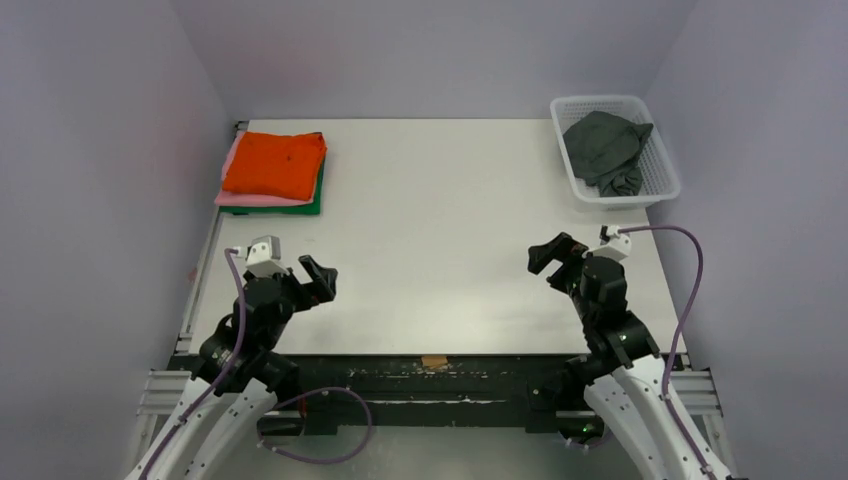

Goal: Fold and stack the t-shirts
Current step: Grab crumpled tshirt from bin with the right arm, then move the tshirt to the center of the board, then flatten out the tshirt

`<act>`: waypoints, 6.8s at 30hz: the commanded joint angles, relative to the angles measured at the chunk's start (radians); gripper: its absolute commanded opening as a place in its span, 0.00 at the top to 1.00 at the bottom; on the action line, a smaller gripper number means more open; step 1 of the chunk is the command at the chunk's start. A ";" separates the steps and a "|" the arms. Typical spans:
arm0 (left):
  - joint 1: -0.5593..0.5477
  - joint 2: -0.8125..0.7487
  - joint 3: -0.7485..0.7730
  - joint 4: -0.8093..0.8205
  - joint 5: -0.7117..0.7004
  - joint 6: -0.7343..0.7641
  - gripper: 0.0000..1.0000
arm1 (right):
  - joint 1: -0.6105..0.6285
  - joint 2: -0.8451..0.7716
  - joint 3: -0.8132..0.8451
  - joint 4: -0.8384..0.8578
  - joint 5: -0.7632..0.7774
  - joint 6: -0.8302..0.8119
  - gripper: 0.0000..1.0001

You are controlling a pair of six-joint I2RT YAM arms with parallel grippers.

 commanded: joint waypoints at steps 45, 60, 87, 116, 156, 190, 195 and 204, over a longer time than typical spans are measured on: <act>-0.001 0.193 -0.065 0.355 -0.030 0.009 0.00 | -0.577 2.166 1.794 0.335 -0.153 0.206 0.27; -0.001 0.120 -0.079 0.286 -0.036 -0.022 0.00 | -0.554 1.811 1.476 0.638 -0.276 0.105 1.00; 0.000 -0.054 0.059 -0.117 0.032 -0.187 0.00 | 0.023 1.134 1.172 0.391 -0.818 -0.163 1.00; 0.080 0.539 0.008 0.111 0.161 -0.263 0.00 | 0.189 0.643 0.251 0.002 -0.010 -0.112 0.03; 0.217 0.951 0.321 0.086 0.141 -0.128 1.00 | 0.026 1.242 0.577 0.190 -0.106 -0.280 1.00; 0.218 0.550 0.744 -0.058 0.017 0.108 0.99 | 0.026 0.355 0.612 -0.030 0.106 -0.274 1.00; 0.266 1.007 0.797 0.110 0.054 0.143 0.92 | -0.030 0.666 0.531 0.075 0.206 -0.256 1.00; 0.320 1.664 1.379 -0.117 0.244 0.156 0.01 | -0.116 1.220 0.863 0.021 0.159 -0.178 0.17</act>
